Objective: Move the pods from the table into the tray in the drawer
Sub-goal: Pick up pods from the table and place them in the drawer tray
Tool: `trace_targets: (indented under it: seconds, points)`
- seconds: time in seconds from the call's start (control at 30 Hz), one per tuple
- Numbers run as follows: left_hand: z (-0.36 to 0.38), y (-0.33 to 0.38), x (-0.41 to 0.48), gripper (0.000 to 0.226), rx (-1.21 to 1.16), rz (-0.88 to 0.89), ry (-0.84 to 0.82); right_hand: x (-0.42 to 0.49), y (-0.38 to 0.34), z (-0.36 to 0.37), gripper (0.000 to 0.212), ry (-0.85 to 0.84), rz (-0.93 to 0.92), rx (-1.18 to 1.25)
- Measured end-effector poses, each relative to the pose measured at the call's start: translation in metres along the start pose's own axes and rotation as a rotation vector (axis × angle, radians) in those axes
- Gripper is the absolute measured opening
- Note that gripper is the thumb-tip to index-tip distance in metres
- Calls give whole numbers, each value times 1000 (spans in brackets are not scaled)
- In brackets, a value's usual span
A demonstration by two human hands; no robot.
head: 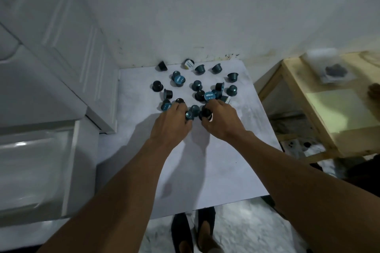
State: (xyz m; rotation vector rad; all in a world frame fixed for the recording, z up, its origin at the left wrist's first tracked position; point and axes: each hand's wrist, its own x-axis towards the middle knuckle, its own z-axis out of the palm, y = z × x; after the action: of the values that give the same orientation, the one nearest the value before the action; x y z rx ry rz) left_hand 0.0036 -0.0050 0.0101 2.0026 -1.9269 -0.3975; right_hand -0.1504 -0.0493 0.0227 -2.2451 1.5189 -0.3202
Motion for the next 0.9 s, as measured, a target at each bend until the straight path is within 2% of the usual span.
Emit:
trace_targets:
  seconds: [0.2, 0.33, 0.47, 0.57, 0.73, 0.9]
  points:
    - [-82, 28, -7, 27, -7, -28, 88, -7, -41, -74, 24, 144, -10, -20]
    - [-126, 37, -17, 23, -138, -20, 202, -19, -63, -107, 25, 243, -76, 16]
    - [-152, 46, -30, 25, -186, -20, 247, -28, -79, -126, 25, 296, -134, 4]
    - [-164, 50, -44, 27, -187, 18, 292, -37, -87, -137, 32, 294, -168, -11]
    - [-173, 53, -77, 43, -82, 40, 330, -63, -98, -144, 46, 230, -207, -28]
    - [-172, 51, -131, 42, -67, -15, 298, -98, -106, -131, 37, 170, -252, -40]
